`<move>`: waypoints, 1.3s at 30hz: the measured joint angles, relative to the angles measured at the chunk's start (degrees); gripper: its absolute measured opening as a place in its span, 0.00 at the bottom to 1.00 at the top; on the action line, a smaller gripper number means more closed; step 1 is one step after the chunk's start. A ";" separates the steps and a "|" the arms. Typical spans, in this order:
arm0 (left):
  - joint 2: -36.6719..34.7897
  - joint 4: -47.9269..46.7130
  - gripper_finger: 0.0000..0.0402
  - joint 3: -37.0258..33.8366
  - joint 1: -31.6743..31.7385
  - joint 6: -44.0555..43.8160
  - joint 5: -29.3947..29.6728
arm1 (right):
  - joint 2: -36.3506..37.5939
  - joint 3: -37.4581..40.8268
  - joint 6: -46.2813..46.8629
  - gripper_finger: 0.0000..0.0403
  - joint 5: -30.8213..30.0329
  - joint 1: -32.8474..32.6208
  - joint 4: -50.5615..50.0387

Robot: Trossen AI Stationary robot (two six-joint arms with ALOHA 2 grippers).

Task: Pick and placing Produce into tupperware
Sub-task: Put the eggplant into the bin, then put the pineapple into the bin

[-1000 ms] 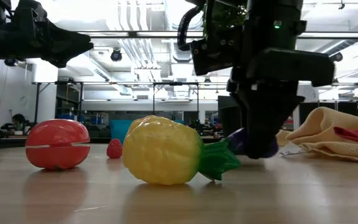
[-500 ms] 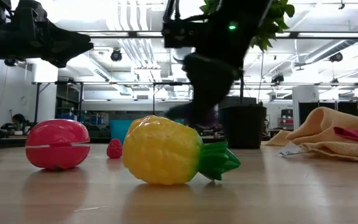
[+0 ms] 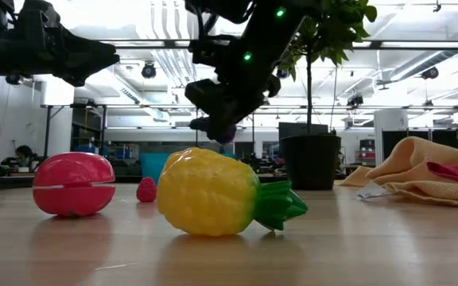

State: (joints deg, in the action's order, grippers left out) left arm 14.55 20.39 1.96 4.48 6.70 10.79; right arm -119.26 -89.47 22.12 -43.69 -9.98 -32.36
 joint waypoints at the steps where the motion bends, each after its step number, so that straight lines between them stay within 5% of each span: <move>1: 0.00 -0.01 0.47 0.00 0.00 0.00 0.00 | 0.00 0.00 -0.73 0.34 -0.49 0.65 0.98; 17: -0.04 0.01 0.47 0.00 -0.01 -0.04 0.00 | -0.17 0.49 -4.31 0.34 -0.91 11.29 7.79; 28: -0.04 0.01 0.47 0.00 0.01 -0.04 -0.01 | -0.24 0.68 -6.13 0.35 5.11 13.80 10.73; 39: -0.04 0.01 0.47 0.00 -0.01 -0.02 0.00 | -0.24 0.72 -7.78 0.49 5.12 14.04 10.67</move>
State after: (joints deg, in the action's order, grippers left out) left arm 14.50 20.40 1.96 4.47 6.68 10.79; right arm -119.50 -88.75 14.33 -38.57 4.05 -21.69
